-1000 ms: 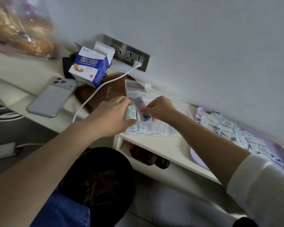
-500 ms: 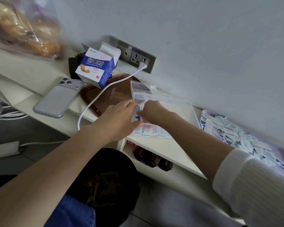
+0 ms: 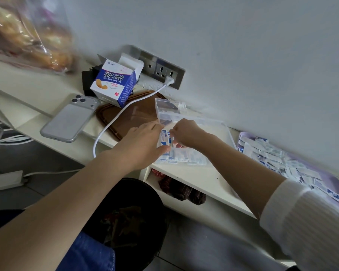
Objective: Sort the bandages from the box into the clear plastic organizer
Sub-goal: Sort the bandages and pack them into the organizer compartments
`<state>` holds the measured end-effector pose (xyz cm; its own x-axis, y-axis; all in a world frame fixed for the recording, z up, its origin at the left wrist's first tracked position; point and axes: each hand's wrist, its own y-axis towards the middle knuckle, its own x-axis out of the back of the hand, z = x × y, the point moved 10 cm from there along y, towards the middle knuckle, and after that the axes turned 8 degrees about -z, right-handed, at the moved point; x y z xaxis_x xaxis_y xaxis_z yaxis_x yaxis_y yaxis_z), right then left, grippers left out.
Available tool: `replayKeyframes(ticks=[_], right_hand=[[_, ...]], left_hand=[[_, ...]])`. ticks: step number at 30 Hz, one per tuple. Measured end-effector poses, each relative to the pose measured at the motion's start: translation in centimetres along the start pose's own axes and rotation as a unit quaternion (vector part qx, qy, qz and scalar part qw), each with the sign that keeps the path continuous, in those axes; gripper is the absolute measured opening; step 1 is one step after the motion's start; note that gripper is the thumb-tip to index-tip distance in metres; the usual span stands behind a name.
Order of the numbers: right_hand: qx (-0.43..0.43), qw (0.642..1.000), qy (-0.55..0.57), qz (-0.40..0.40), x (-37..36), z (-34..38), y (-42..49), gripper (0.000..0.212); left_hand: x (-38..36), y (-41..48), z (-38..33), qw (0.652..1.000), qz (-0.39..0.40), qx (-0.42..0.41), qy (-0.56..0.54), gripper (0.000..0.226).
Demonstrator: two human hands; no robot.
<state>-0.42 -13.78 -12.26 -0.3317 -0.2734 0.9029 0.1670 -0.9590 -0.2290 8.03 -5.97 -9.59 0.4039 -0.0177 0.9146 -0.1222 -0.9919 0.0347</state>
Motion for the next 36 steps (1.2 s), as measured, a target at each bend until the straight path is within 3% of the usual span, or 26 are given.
replayKeyframes(ticks=[4,14,21,31,36], right_hand=[[-0.025,0.999,-0.030,-0.025,1.4,-2.0,0.4,0.029],[-0.065,0.997,0.046,0.022,-0.5,-2.8,0.7,0.034],[-0.066,0.997,0.042,0.023,-0.8,-2.5,0.7,0.033],[-0.016,0.999,-0.005,0.040,-0.4,-1.8,-0.5,0.034],[0.050,0.998,-0.008,-0.031,2.4,-1.2,-2.0,0.033]], left_hand=[[-0.1,0.0,0.0,1.000,0.009,0.004,0.014,0.065],[-0.3,0.1,0.0,1.000,0.014,0.007,0.022,0.066],[-0.3,0.1,0.0,1.000,0.012,0.004,0.025,0.067],[-0.4,0.1,-0.1,0.999,0.018,0.000,0.040,0.066],[-0.2,0.2,-0.5,0.998,0.018,0.000,0.062,0.063]])
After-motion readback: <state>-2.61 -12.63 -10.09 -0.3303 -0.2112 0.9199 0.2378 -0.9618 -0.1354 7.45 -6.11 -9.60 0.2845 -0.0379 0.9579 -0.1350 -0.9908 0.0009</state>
